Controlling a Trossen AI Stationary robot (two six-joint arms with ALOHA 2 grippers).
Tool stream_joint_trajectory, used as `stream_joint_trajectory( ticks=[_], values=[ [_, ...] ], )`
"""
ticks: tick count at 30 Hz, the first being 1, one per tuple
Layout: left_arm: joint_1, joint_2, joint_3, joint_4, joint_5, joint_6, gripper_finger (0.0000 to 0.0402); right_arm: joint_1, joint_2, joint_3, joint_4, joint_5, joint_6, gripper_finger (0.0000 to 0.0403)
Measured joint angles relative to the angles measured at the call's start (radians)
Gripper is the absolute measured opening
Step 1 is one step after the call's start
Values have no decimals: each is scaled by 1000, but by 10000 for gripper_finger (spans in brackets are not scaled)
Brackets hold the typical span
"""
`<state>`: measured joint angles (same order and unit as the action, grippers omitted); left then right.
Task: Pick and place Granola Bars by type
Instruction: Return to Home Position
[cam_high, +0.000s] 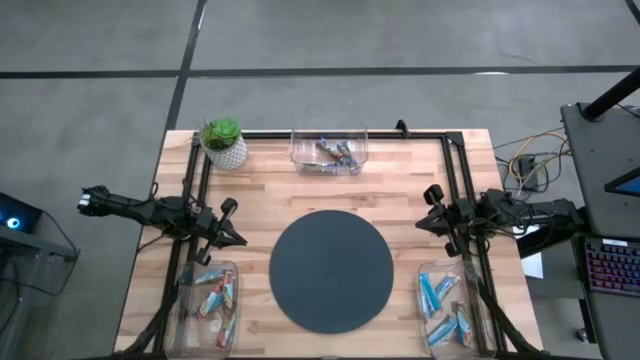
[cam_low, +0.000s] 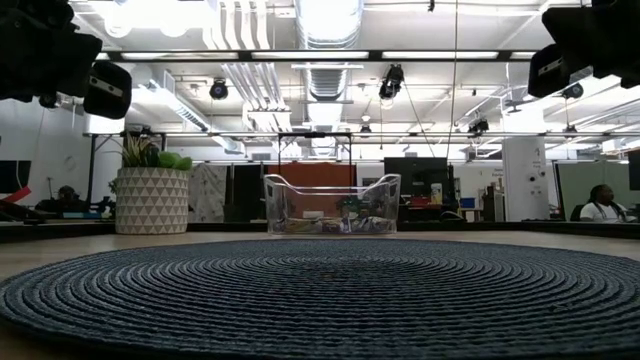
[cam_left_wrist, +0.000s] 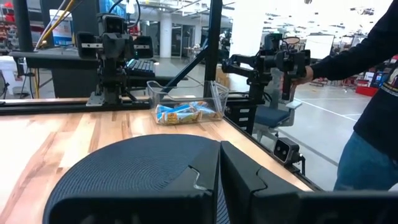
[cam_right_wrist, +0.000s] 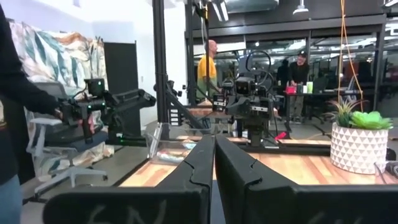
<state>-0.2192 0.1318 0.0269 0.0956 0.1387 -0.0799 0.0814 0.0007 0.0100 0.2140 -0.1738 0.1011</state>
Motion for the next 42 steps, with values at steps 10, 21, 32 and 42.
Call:
stream_joint_trajectory(
  ticks=[10,21,32,42],
  values=[
    [0,1,0,0,0,0,0,1,3,0,1,-1,27,8],
    [0,1,-17,-8,-2,-8,0,1,40,0,-1,-1,26,8],
    [0,1,-18,-8,-1,-7,0,1,108,0,-1,-2,36,8],
    [2,1,-18,19,-8,-2,0,1,111,0,-1,-2,54,8]
  ],
)
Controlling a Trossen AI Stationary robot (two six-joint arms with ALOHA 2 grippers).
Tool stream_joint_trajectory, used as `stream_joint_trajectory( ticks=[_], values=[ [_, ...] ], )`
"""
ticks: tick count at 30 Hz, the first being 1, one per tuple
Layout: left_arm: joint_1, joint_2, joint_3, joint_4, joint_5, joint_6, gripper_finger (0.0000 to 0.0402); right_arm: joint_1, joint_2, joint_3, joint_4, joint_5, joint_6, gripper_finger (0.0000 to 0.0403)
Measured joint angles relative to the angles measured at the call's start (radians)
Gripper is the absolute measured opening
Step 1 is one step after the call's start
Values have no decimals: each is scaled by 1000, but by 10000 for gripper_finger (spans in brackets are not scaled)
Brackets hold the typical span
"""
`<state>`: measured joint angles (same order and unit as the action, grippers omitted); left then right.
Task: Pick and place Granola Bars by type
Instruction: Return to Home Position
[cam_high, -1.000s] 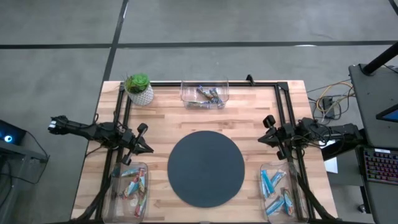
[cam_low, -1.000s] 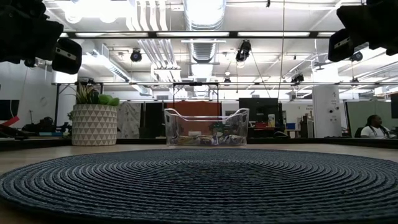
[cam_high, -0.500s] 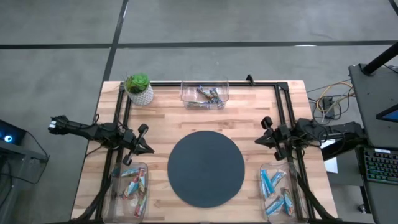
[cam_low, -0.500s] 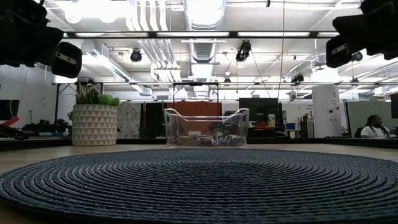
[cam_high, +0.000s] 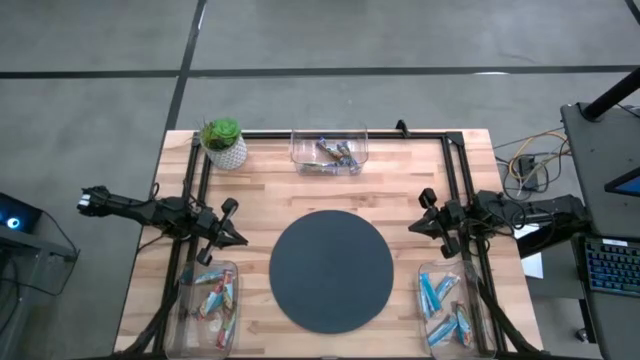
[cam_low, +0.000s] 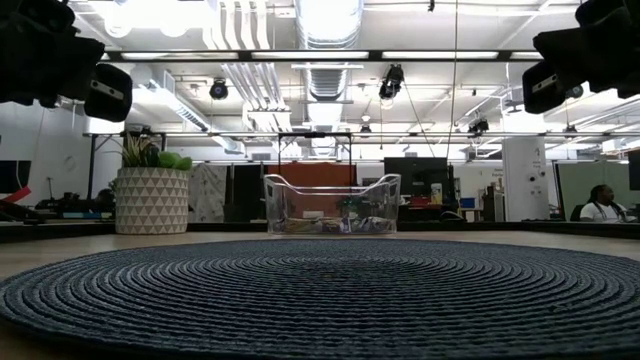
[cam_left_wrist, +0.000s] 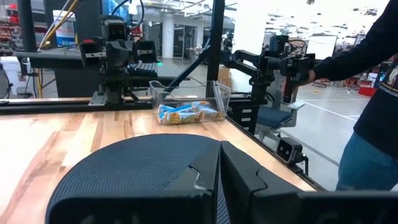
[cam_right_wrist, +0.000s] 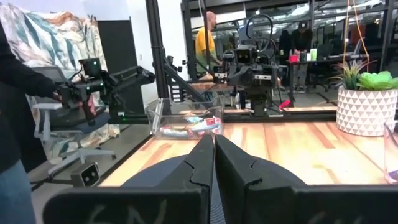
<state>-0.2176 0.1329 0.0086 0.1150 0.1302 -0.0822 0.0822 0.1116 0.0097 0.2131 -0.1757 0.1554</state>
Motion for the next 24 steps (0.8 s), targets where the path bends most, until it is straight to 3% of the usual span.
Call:
stream_joint_trajectory(
  ticks=[24],
  values=[
    [37,0,1,7,-147,79,0,0,0,0,2,0,-6,8]
  ],
)
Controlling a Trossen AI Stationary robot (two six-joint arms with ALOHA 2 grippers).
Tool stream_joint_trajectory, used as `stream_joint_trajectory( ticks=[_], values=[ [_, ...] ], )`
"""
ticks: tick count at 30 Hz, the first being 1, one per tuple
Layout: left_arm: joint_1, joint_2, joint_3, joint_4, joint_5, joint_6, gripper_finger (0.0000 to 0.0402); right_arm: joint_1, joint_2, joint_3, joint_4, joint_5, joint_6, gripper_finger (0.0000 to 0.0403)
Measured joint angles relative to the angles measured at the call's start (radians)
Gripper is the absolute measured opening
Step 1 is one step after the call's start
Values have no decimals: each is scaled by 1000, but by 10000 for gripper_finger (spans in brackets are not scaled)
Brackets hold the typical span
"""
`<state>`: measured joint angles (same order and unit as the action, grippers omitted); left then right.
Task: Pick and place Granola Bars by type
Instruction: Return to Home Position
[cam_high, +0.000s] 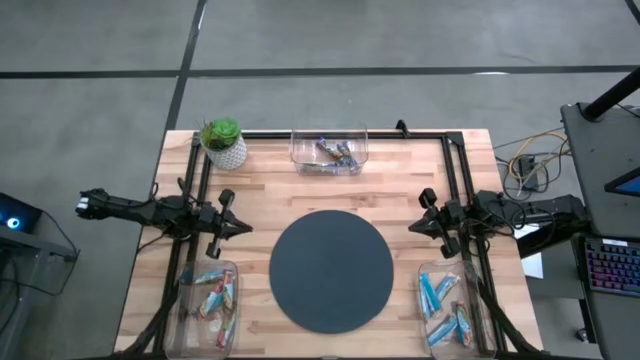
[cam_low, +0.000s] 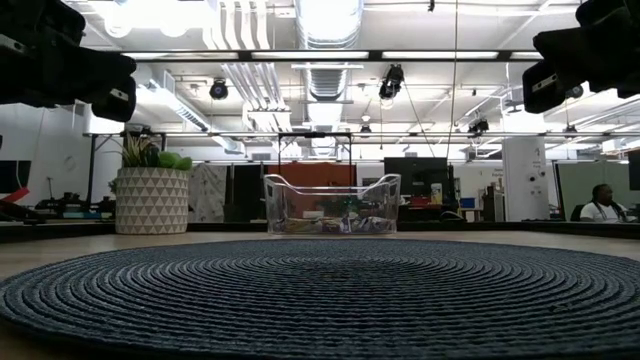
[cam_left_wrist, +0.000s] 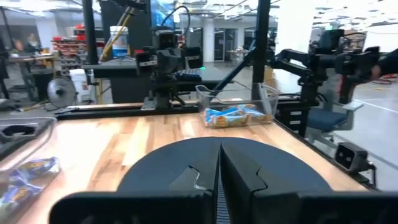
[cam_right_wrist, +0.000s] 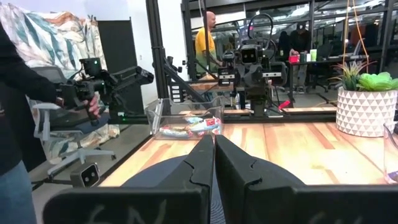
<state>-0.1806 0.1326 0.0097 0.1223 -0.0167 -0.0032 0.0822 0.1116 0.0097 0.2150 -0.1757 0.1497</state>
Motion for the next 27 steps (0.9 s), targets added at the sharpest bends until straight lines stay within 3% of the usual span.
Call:
stream_joint_trajectory(
  ticks=[5,27],
  values=[
    [0,0,0,22,-72,10,0,0,0,0,0,0,-1,8],
    [132,0,-2,39,-109,26,0,0,0,0,0,18,-79,8]
  ],
)
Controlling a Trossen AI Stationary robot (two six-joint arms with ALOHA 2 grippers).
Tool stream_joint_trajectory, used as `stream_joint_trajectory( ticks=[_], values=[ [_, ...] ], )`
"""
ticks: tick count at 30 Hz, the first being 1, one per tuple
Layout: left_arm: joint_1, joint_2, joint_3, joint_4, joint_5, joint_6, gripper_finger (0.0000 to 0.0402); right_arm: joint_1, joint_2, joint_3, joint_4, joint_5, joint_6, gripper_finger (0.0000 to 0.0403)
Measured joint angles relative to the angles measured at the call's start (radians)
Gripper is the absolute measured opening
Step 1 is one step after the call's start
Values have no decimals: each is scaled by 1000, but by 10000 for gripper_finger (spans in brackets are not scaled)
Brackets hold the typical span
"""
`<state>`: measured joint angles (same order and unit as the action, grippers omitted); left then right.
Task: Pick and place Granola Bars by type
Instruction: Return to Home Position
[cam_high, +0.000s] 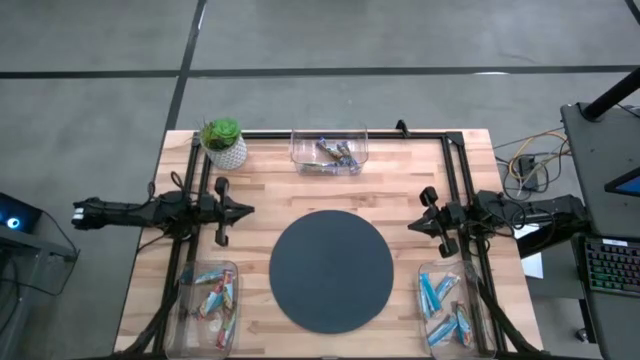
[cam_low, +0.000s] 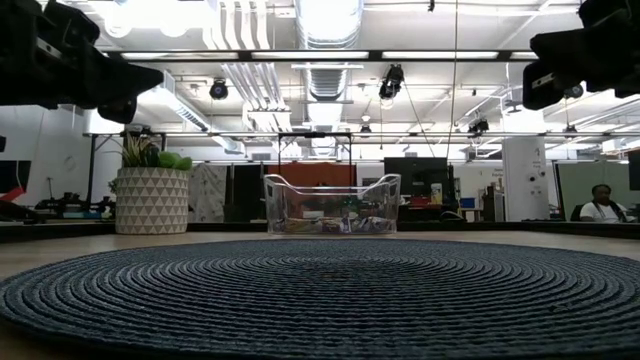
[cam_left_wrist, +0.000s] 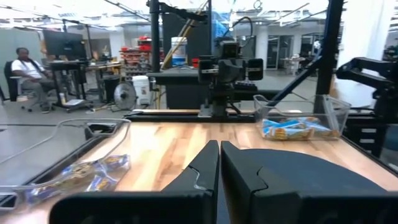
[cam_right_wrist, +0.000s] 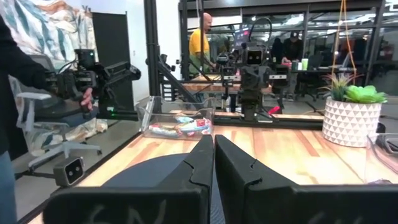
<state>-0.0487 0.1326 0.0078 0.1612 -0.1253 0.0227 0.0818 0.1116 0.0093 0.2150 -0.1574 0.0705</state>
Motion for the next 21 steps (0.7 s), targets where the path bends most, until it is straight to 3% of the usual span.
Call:
stream_joint_trajectory(
  ticks=[6,16,21],
  values=[
    [20,0,0,6,19,-13,0,0,0,0,0,3,-4,8],
    [19,0,-1,6,163,-105,0,0,0,0,0,3,-3,8],
    [19,0,-1,-55,168,-109,0,0,0,0,-1,2,14,9]
  ],
)
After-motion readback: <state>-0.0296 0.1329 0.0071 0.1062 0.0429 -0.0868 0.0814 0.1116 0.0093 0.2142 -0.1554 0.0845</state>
